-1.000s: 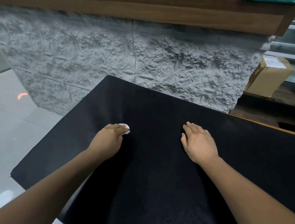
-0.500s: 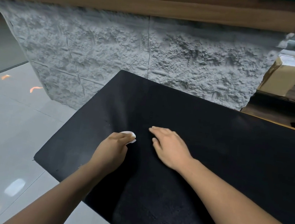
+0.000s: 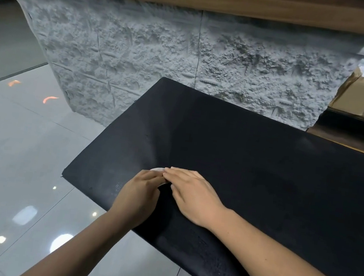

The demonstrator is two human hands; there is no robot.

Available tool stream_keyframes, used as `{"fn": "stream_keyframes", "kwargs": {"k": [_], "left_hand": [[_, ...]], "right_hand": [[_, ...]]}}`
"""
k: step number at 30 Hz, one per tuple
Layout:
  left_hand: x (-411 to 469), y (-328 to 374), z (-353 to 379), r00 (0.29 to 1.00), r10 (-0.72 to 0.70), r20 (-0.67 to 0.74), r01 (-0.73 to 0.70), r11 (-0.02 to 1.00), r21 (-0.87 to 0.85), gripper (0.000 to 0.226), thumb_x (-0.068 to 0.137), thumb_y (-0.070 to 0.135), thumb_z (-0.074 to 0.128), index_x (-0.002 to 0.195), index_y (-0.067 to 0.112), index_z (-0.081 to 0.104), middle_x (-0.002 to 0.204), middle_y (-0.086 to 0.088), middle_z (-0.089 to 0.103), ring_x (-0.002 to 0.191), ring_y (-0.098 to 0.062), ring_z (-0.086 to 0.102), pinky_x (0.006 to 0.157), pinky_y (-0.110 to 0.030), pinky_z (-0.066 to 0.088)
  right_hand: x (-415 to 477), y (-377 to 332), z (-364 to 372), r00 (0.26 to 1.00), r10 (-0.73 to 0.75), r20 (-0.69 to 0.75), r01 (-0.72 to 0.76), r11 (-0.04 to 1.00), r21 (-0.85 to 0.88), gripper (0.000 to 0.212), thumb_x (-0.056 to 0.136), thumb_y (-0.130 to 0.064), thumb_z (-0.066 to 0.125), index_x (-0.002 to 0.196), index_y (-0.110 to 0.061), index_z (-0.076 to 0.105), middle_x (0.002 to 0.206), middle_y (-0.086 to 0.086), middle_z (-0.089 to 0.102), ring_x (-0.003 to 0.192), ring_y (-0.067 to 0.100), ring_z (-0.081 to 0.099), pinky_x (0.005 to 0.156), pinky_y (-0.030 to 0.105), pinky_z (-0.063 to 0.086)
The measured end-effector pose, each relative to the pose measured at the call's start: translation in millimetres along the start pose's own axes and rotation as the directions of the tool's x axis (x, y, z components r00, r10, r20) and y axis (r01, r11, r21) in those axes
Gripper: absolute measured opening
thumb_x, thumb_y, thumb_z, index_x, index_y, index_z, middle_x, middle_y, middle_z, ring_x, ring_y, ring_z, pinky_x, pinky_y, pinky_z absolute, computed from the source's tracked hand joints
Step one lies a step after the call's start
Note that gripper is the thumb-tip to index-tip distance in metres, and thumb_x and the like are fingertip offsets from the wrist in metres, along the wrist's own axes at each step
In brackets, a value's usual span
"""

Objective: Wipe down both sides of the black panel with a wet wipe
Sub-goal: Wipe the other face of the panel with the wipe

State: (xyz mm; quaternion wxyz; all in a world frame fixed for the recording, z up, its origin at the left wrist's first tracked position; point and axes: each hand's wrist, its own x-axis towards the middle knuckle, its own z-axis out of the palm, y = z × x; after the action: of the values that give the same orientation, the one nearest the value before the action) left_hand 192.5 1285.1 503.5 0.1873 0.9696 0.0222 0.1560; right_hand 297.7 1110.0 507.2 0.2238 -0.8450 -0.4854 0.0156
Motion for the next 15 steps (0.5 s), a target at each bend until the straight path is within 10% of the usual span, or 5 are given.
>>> {"fn": "stream_keyframes", "kwargs": {"k": [15], "left_hand": [[-82, -1, -7, 0.999, -0.025, -0.036, 0.023, 0.999, -0.043, 0.056, 0.088, -0.006, 0.064, 0.132, 0.029, 0.071, 0.14, 0.016, 0.063, 0.125, -0.008, 0.057, 0.104, -0.016, 0.043]], "right_hand": [[-41, -55, 14, 0.992, -0.123, -0.014, 0.123, 0.992, 0.029, 0.043, 0.104, -0.022, 0.049, 0.147, -0.023, 0.055, 0.151, -0.013, 0.055, 0.14, 0.005, 0.042, 0.12, 0.01, 0.008]]}}
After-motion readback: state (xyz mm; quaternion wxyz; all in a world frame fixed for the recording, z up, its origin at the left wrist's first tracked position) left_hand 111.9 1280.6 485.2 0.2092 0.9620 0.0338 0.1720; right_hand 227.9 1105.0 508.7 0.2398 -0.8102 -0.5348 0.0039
